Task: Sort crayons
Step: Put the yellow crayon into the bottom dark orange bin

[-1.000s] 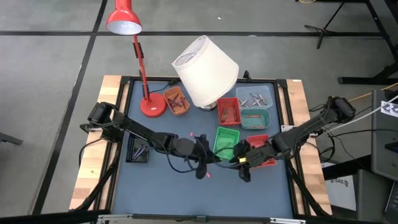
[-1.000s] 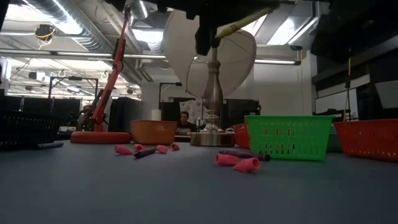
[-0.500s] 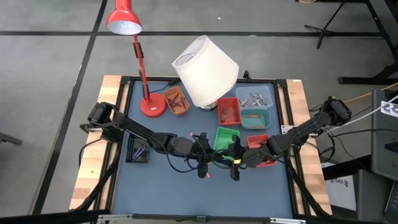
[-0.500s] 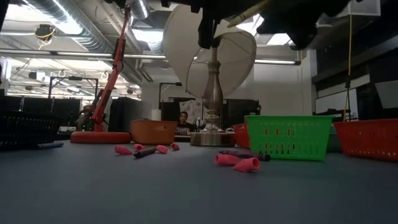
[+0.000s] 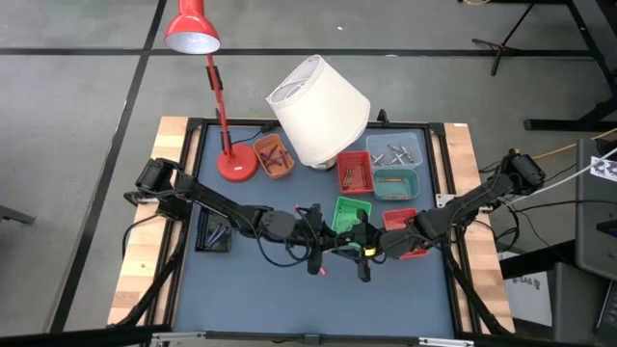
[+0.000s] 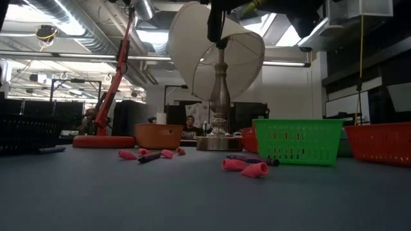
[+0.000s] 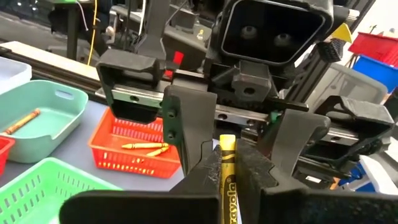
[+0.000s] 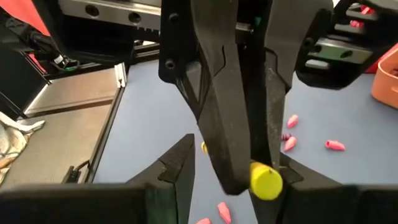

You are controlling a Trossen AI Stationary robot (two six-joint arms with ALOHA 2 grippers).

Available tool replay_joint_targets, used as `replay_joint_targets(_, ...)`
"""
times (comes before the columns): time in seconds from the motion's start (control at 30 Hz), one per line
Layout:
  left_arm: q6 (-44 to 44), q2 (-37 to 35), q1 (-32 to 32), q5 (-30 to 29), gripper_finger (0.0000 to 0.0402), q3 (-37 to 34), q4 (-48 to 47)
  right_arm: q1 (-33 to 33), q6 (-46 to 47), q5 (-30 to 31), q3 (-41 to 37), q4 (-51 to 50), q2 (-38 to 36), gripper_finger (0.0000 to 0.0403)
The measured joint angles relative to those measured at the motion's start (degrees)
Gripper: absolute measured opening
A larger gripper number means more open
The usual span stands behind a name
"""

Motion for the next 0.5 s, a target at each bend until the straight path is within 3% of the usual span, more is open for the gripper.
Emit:
replay_joint_targets(0.33,0.0,0.0,0.0,0.0,0.0006,0.0,0.0,0.0,-0.2,0.0,0.0,0.6,0.0,0.0122)
replay_joint_targets(0.5,0.2,0.0,0.0,0.1,0.0006,0.0,-0.1,0.0,-0.2,0.0,0.0,0.5,0.0,0.0076)
